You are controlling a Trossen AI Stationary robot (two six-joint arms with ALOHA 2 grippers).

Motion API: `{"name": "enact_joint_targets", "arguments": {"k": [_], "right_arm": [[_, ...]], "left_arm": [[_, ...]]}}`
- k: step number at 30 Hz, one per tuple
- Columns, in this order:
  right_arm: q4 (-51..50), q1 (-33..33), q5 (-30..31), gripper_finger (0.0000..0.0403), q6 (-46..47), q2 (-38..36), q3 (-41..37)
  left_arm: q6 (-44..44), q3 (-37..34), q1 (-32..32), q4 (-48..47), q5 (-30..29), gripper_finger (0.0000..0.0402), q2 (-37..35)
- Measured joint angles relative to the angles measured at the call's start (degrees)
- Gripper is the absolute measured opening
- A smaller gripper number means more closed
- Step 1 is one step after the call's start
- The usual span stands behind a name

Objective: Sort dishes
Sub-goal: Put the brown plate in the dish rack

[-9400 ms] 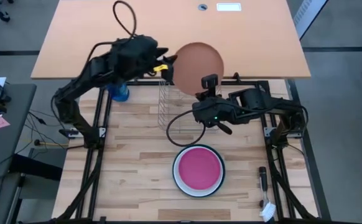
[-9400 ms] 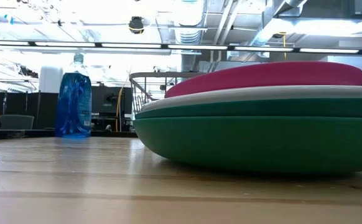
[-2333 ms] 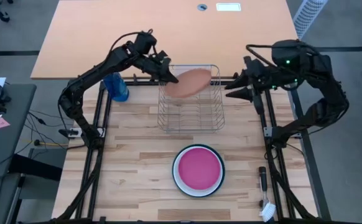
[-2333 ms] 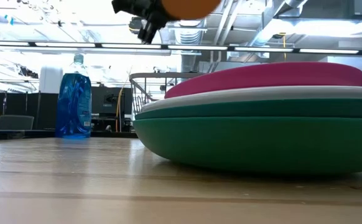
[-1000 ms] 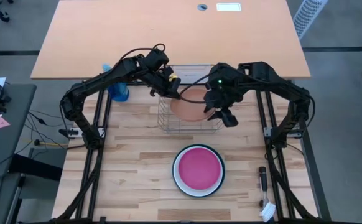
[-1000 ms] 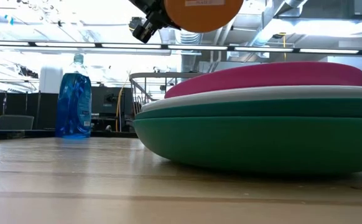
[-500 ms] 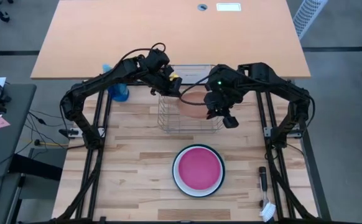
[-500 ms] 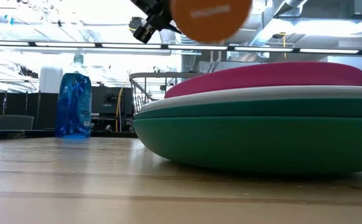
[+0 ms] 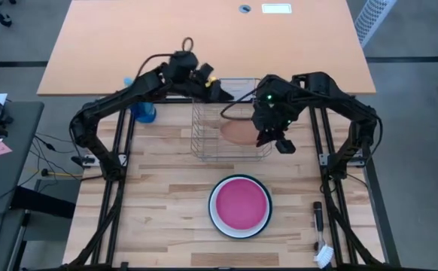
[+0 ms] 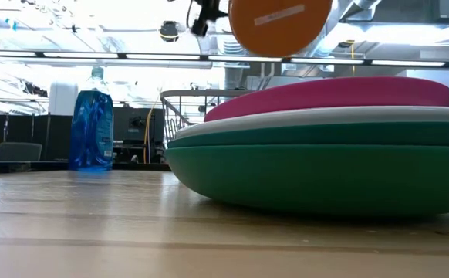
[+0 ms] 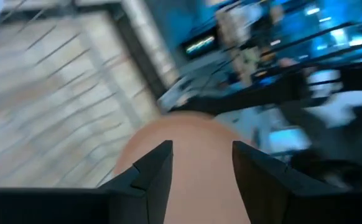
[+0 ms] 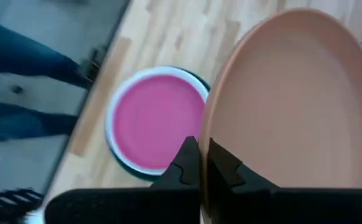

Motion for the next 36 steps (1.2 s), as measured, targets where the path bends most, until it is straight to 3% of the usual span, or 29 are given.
{"name": "enact_joint_targets", "arguments": {"k": [7,13,17,21,27,36], "right_arm": [[1.7,-8.0,-9.3,0.0003,6.9,-0.2,4.3],[8.5,-17.2,-24.5,0.0003,14.2,0.5,4.3],[16.0,-21.5,-30.3,0.0002,20.6,1.2,4.3],[22.1,-23.8,-32.0,0.0002,25.2,2.3,4.3],[31.6,-26.3,-46.0,0.0002,34.1,7.0,4.3],[32.9,-28.8,-47.1,0.0002,34.3,14.5,4.3]], "left_arm": [[6.8,0.0,0.3,-0.4,-8.4,0.0153,-7.2],[15.6,0.0,0.3,-10.3,-18.7,0.0153,-13.4],[18.4,0.0,1.9,-17.8,-22.3,0.0153,-15.0],[20.1,0.0,5.2,-21.6,-18.8,0.0153,-13.6],[22.9,0.0,8.3,-21.5,-7.3,0.0153,-10.4],[28.6,0.0,11.3,-29.2,-10.6,0.0153,-11.1]]}}
